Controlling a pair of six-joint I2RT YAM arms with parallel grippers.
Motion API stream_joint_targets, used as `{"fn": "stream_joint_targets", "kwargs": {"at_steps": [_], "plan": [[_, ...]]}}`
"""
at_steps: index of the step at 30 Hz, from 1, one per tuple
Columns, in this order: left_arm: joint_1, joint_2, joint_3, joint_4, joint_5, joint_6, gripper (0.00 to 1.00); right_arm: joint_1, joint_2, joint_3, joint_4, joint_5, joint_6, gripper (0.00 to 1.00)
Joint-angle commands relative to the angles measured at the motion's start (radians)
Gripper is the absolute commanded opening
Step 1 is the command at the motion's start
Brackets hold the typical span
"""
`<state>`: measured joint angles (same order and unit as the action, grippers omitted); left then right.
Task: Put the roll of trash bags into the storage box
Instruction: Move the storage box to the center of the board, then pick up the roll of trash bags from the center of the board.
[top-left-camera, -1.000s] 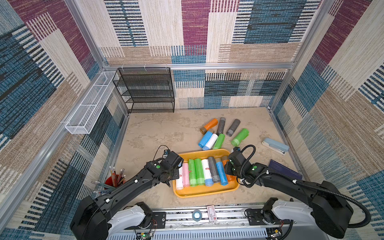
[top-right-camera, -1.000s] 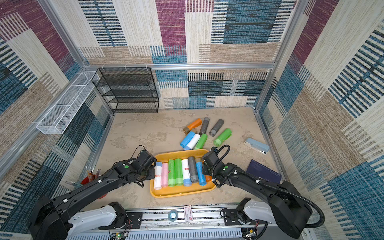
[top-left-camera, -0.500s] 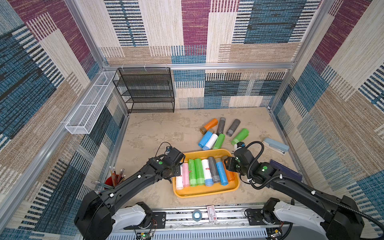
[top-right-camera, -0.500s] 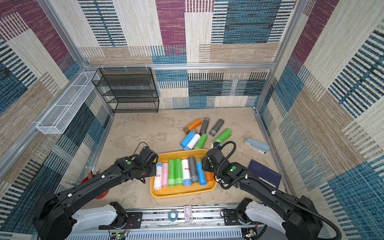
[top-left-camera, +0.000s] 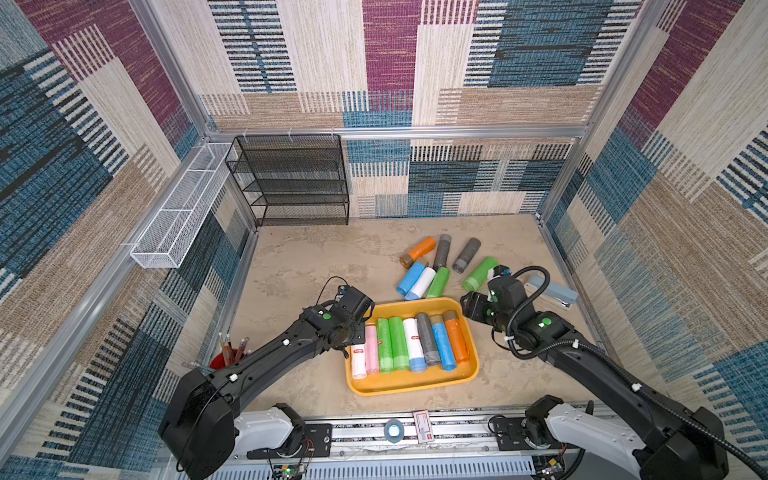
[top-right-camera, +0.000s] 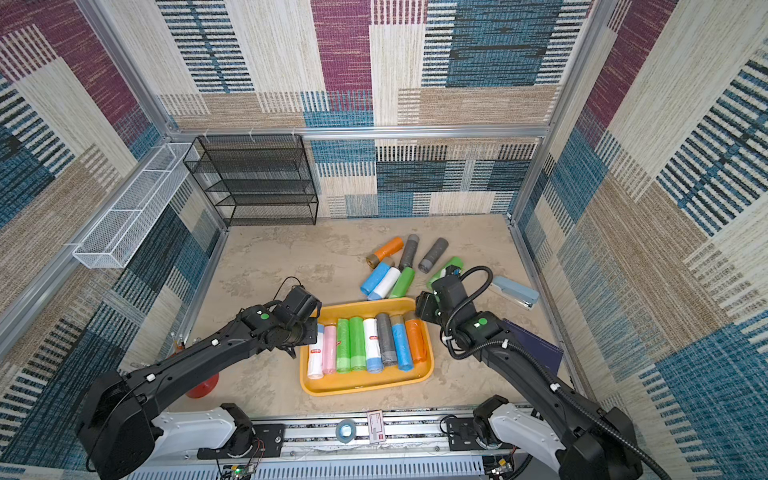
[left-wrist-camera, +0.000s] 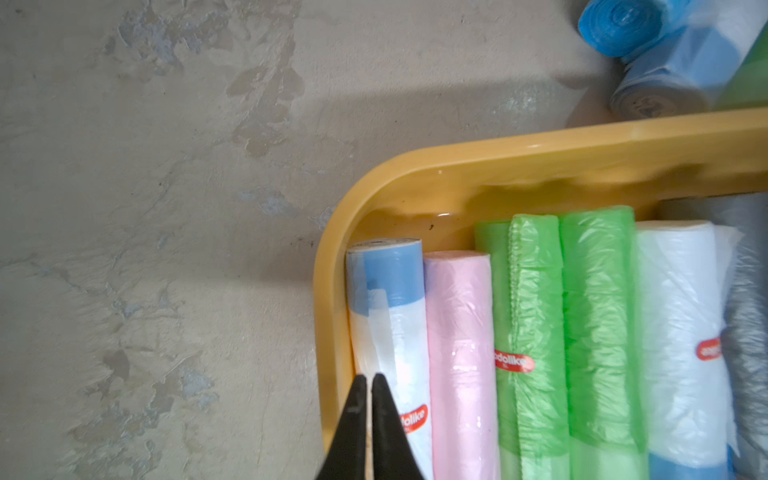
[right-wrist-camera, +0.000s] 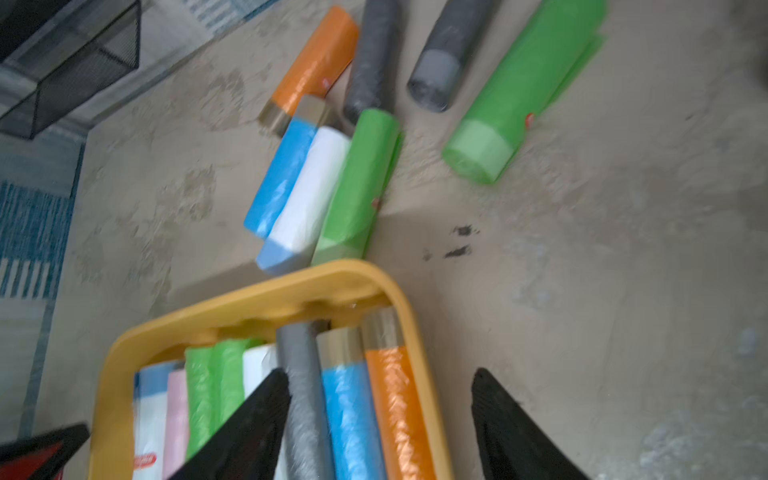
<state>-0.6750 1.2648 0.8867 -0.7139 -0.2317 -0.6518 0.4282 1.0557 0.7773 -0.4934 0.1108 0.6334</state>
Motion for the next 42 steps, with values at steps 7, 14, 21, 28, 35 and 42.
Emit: {"fn": "stream_joint_targets", "kwargs": {"at_steps": [7, 14, 21, 28, 35, 42], "plan": [[0.002, -0.035, 0.016, -0.022, 0.011, 0.017, 0.11, -0.242, 0.346, 0.177, 0.182, -0.123, -0.184, 0.73], [0.003, -0.114, -0.023, -0.094, -0.021, -0.003, 0.22, -0.345, 0.58, 0.268, 0.266, -0.184, -0.214, 0.73], [0.008, -0.094, -0.103, -0.064, 0.017, -0.019, 0.26, -0.358, 0.707, 0.351, 0.27, -0.209, -0.235, 0.73], [0.008, -0.082, -0.132, -0.02, 0.032, -0.014, 0.24, -0.359, 0.785, 0.391, 0.231, -0.237, -0.232, 0.71], [0.009, -0.023, -0.118, 0.026, 0.045, 0.007, 0.06, -0.358, 0.766, 0.325, 0.254, -0.237, -0.225, 0.69], [0.015, 0.008, -0.079, 0.031, 0.018, 0.01, 0.0, -0.359, 0.77, 0.328, 0.247, -0.232, -0.235, 0.54]]}}
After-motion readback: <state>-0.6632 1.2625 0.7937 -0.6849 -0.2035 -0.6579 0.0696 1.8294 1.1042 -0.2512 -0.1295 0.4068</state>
